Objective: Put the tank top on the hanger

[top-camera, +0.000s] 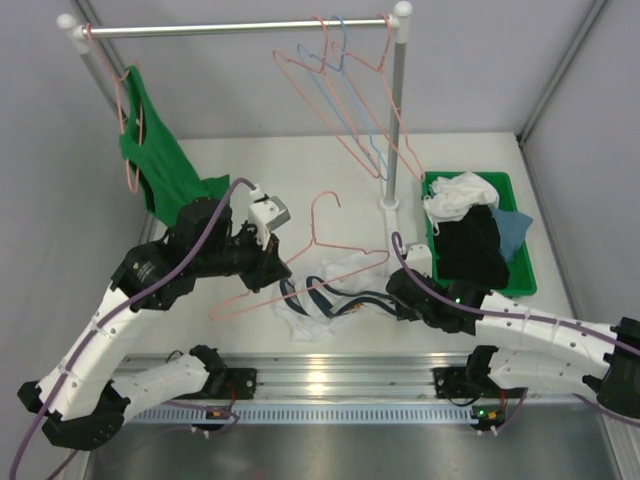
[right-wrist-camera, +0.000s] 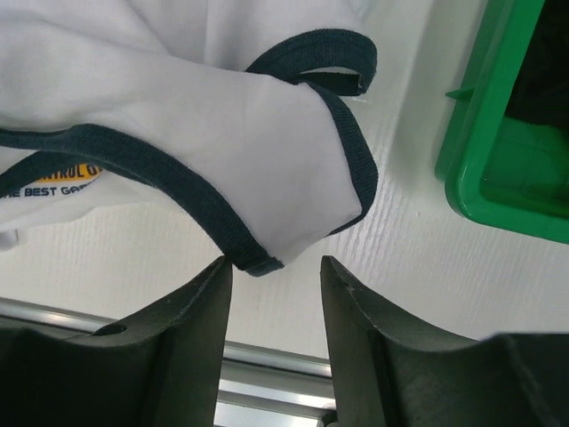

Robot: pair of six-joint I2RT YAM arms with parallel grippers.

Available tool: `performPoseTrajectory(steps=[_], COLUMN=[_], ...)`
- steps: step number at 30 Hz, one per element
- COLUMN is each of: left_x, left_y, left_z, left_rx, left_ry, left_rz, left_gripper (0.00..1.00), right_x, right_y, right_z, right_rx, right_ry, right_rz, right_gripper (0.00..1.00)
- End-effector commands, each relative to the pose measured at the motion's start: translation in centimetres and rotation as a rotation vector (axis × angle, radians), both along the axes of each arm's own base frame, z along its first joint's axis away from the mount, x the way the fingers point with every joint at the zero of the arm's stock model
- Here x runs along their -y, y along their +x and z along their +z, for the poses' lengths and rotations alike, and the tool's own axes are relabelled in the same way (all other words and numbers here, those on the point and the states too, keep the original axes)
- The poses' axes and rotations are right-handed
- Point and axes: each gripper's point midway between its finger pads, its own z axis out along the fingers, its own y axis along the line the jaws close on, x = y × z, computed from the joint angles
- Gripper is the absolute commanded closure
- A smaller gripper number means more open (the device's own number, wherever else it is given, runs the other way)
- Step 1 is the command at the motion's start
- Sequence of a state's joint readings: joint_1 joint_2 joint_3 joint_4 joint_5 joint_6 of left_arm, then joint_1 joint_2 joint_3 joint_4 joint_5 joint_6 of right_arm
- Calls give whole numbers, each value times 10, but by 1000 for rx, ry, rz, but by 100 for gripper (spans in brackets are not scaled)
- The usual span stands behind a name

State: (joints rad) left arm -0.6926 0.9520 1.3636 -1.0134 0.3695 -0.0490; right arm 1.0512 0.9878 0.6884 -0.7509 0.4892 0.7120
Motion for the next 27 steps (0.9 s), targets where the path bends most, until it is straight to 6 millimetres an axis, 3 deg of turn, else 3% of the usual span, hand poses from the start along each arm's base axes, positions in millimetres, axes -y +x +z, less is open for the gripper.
performPoseTrajectory(steps=[1, 6, 8, 9, 11, 22, 27], left_x=[-3, -1, 0, 1, 3, 14, 15], left_y=[-3, -9, -8, -10, -11, -15, -19], left_z=[0, -6, -10, -11, -14, -25, -28], left_rx=[10, -5, -9, -13, -18, -35, -38], left_ry=[33, 70, 94, 103, 118, 177, 189], left_rz=[2, -20, -19, -29, -37, -86, -103], left_gripper=[100, 100, 100, 100, 100, 100, 100], right_x=[-8, -13, -18, -21, -22, -18, -19], right_y=[14, 21, 22, 22, 21, 17, 16], right_z=[11, 9, 9, 10, 8, -7, -15], right_rx=[80, 104, 99, 97, 91, 60, 43], right_ry=[22, 12, 13, 23, 24, -3, -23], right_rz=[-33, -26, -4, 5, 12, 9, 13], right_gripper=[56, 63, 62, 55, 52, 63, 58])
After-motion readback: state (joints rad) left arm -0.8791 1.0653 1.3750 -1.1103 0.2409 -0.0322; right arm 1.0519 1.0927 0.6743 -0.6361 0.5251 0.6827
